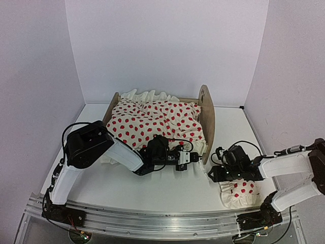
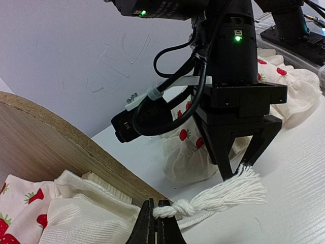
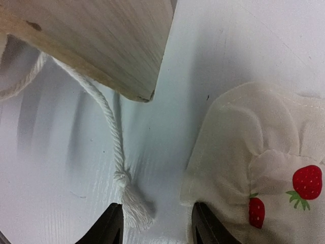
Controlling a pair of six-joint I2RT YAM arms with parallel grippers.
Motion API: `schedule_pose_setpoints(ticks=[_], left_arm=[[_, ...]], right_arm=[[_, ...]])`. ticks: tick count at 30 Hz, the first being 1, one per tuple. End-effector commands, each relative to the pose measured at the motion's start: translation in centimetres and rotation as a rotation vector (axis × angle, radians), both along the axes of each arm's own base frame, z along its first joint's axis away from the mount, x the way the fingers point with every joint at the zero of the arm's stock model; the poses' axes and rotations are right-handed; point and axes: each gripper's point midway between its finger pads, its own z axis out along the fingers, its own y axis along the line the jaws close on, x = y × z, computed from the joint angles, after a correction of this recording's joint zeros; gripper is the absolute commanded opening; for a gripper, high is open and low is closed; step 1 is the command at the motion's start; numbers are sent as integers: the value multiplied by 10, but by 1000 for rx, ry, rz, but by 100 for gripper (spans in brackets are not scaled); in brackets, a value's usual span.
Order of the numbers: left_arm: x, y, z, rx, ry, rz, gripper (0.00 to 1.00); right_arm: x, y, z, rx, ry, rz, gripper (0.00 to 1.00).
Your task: Set up the pet bed
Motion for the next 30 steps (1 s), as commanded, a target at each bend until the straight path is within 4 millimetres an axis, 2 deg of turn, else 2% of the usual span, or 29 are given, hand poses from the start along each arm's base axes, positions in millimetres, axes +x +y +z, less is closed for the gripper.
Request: schedule_pose_setpoints(ticks=[1,5,7,8,10,13,17,21,24,30], left_arm=[[10,-3,6,-13,11,29,0],[14,-1,7,-13,14,46,0],[14,0,7,-11,16,49,0],[14,0,7,-11,16,49,0],[15,0,7,-11,19,52,0],[15,0,7,-12,22,53,0],[15,-1,7,-10,31,51,0],[16,-3,8,-12,32,48,0],[17,-2,9,-12,31,52,0],[18,0,8,-10,38,62,0]], right_arm=[[17,13,44,-22,-128,78,47],[27,1,76,-107,-205,75,47],[30,5,92,-86,-248,85,47],[29,7,92,-70,-247,88,47],[25,12,78,-41,-205,95,46],[17,11,43,-19,-127,57,43],[25,24,35,13,-136,76,42],[24,26,14,-3,-106,92,42],[14,27,-1,32,-50,81,42],[-7,17,-29,-45,21,81,40]])
